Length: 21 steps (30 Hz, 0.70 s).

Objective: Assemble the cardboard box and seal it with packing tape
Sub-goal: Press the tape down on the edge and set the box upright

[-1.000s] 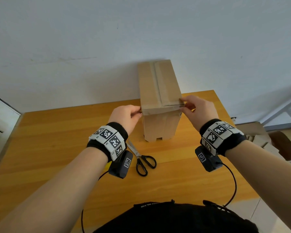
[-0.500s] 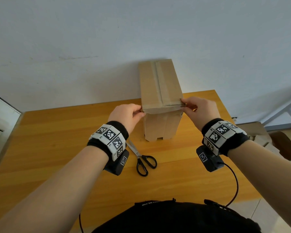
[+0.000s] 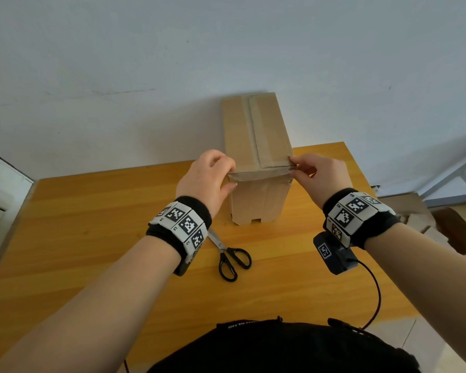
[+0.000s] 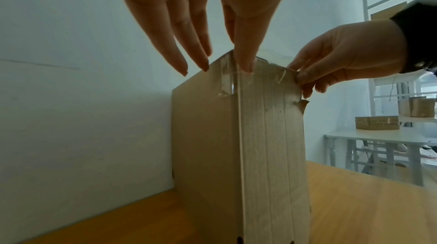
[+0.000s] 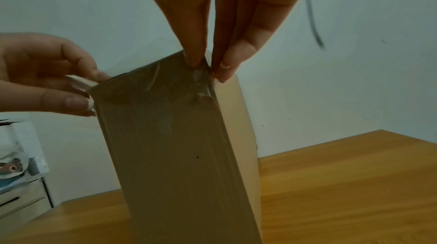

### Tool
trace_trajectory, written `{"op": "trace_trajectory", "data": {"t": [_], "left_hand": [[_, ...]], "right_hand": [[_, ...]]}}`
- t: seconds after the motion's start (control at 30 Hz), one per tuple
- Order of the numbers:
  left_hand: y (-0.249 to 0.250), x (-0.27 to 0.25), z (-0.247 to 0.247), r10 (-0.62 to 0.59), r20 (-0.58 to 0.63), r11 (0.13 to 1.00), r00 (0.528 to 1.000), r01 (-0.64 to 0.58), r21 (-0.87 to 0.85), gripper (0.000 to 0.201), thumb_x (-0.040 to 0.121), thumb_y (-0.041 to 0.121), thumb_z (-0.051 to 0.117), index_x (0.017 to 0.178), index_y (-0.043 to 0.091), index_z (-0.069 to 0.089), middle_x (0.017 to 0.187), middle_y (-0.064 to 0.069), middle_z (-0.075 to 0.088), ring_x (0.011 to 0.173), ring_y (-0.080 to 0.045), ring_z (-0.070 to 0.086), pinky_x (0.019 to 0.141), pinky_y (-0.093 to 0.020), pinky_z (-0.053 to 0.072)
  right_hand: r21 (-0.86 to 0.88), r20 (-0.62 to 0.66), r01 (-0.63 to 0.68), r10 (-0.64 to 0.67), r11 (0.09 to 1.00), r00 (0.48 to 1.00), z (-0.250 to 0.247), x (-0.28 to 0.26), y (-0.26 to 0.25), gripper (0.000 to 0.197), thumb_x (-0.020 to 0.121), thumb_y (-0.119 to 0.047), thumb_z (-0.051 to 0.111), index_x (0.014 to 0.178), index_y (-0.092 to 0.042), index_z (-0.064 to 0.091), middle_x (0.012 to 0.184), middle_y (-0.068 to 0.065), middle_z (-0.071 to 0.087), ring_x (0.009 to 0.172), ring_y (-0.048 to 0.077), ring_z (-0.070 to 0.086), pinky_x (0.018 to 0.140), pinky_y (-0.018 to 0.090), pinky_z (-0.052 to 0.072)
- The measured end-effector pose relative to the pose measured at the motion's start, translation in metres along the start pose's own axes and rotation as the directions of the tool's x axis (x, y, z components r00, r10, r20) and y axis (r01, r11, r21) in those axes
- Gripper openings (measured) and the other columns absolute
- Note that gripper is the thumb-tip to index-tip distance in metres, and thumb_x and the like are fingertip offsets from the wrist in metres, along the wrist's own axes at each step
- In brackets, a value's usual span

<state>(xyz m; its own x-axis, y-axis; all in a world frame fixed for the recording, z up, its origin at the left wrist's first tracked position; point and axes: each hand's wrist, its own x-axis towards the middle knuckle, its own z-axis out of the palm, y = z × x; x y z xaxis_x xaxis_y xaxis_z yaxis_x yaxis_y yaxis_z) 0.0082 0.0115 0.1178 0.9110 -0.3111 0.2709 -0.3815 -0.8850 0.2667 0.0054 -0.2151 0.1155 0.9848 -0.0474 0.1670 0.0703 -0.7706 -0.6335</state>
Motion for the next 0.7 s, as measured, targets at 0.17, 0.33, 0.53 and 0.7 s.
{"op": "trace_trajectory", "data": {"t": [0.17,0.33,0.53,0.7], "left_hand": [[-0.0019,0.0051,0.0000,0.034,-0.006,0.999,0.999,-0.034,-0.004,0.011,0.082,0.026,0.064,0.089,0.018,0.062,0.113,-0.002,0.052,0.100,-0.016,0.051,0.072,-0.022,0.041],[-0.0064,0.0105,-0.0004,0.093,0.001,0.996,0.996,-0.093,-0.006,0.010,0.083,0.025,0.063,0.084,0.015,0.063,0.101,-0.001,0.058,0.095,-0.018,0.054,0.072,-0.023,0.040],[-0.0056,0.0085,0.0033,0.070,0.005,0.997,0.998,-0.070,-0.038,0.013,0.085,0.026,0.059,0.081,0.014,0.061,0.097,-0.002,0.063,0.097,-0.020,0.055,0.078,-0.026,0.042],[-0.0038,0.0102,0.0030,0.052,-0.010,0.998,0.999,-0.052,-0.022,0.014,0.085,0.025,0.059,0.079,0.012,0.059,0.086,-0.004,0.062,0.087,-0.020,0.055,0.073,-0.030,0.046]], "right_hand": [[0.004,-0.004,-0.001,0.002,1.000,1.000,-0.0001,0.0003,0.0006,0.027,0.086,-0.018,0.062,0.113,-0.017,0.065,0.094,0.002,0.069,0.084,0.016,0.062,0.081,0.033,0.053],[0.013,0.002,-0.014,0.014,1.000,1.000,-0.0006,0.0004,0.0005,0.027,0.086,-0.018,0.062,0.113,-0.018,0.065,0.094,0.002,0.069,0.084,0.015,0.062,0.080,0.030,0.052],[0.021,0.011,-0.046,0.046,0.999,0.999,-0.0023,0.0005,0.0019,0.027,0.087,-0.020,0.062,0.114,-0.020,0.065,0.092,0.000,0.068,0.084,0.014,0.061,0.077,0.028,0.051],[0.017,0.008,-0.039,0.039,0.999,0.999,-0.0013,0.0005,0.0006,0.027,0.087,-0.021,0.062,0.114,-0.019,0.065,0.091,0.000,0.068,0.083,0.014,0.061,0.076,0.029,0.052]]}}
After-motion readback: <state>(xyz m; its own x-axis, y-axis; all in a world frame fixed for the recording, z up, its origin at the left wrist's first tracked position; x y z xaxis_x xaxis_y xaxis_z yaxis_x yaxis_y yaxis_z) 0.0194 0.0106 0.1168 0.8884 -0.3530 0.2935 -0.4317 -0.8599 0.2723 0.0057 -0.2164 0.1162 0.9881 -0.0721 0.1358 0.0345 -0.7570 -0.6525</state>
